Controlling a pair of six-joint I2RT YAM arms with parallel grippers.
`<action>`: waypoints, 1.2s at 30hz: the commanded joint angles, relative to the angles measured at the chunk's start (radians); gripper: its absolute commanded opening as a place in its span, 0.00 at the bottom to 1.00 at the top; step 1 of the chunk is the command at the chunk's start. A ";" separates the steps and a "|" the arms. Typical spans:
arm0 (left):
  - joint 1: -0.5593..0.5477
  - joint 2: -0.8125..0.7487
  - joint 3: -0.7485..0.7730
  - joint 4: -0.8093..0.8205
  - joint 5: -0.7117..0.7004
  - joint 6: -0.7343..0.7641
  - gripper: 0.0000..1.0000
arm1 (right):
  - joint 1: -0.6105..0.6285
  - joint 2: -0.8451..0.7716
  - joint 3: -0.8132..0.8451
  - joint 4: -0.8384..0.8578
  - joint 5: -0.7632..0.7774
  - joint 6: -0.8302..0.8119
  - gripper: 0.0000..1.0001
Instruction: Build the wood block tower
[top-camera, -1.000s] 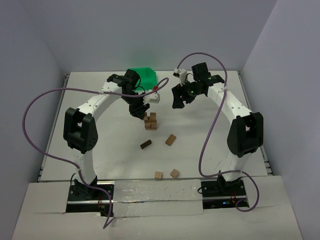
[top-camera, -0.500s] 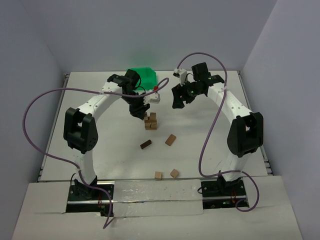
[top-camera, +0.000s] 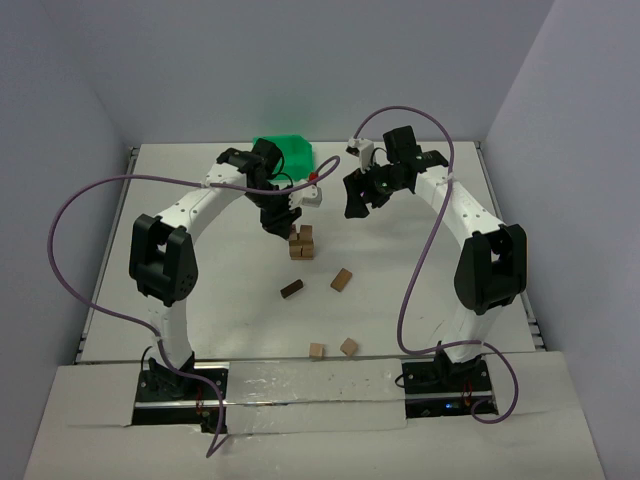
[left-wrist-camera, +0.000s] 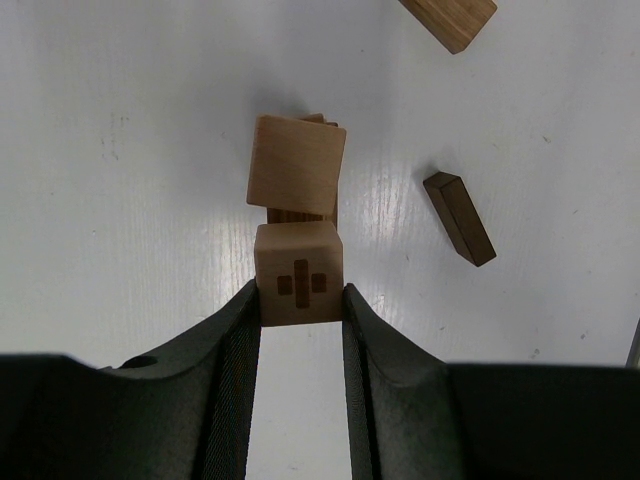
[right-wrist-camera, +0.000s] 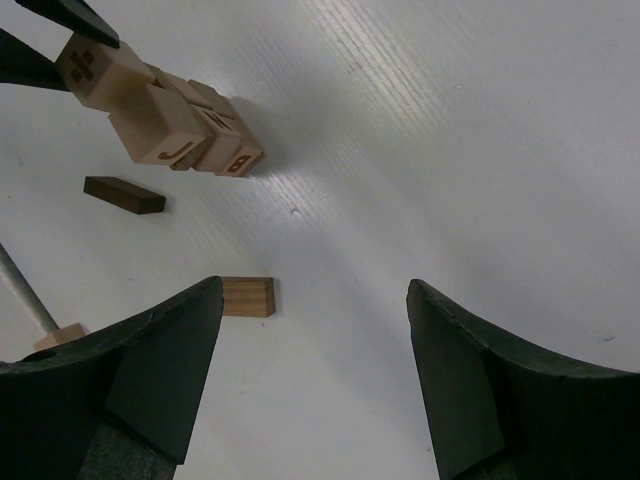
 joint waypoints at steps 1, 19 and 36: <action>-0.014 0.010 0.063 -0.010 0.003 0.010 0.34 | 0.004 -0.039 -0.001 0.023 -0.012 -0.008 0.81; -0.024 0.031 0.077 -0.015 -0.002 0.009 0.35 | 0.005 -0.040 -0.003 0.023 -0.012 -0.008 0.81; -0.027 0.031 0.072 -0.018 -0.007 0.001 0.44 | 0.007 -0.039 -0.003 0.020 -0.011 -0.005 0.82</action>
